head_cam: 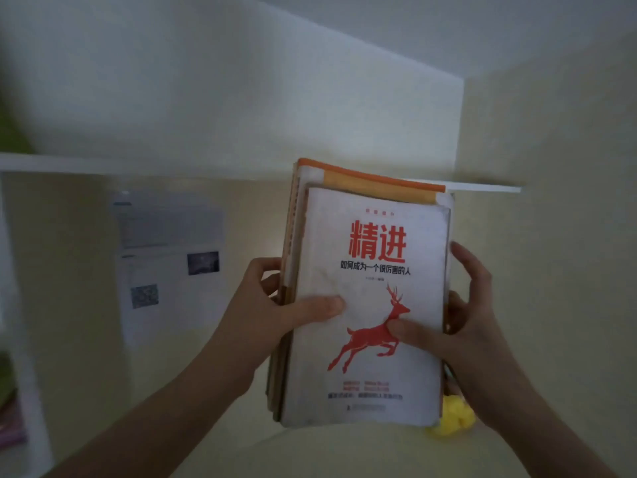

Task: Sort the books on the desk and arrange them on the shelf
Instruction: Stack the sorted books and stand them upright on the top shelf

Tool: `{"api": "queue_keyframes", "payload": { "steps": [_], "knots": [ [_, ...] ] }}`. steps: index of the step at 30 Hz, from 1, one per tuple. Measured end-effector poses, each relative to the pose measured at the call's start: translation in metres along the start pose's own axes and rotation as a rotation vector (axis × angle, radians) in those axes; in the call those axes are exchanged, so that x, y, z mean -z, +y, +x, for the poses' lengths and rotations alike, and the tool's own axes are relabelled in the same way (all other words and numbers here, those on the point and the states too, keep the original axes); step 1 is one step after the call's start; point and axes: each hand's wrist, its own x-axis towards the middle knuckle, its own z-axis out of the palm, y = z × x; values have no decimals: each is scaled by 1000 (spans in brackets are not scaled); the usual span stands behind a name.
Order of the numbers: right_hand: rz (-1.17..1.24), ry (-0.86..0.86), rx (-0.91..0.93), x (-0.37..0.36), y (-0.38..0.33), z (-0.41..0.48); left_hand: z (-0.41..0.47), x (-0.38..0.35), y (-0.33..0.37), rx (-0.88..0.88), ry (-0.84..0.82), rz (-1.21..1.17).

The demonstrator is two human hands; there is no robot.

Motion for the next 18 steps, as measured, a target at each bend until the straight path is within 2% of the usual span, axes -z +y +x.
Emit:
{"api": "queue_keyframes", "payload": {
  "steps": [9, 18],
  "knots": [
    [94, -189, 182, -44, -85, 31, -23, 42, 102, -239, 163, 141],
    [217, -402, 323, -119, -160, 104, -15, 97, 195, -448, 356, 218]
  ]
}}
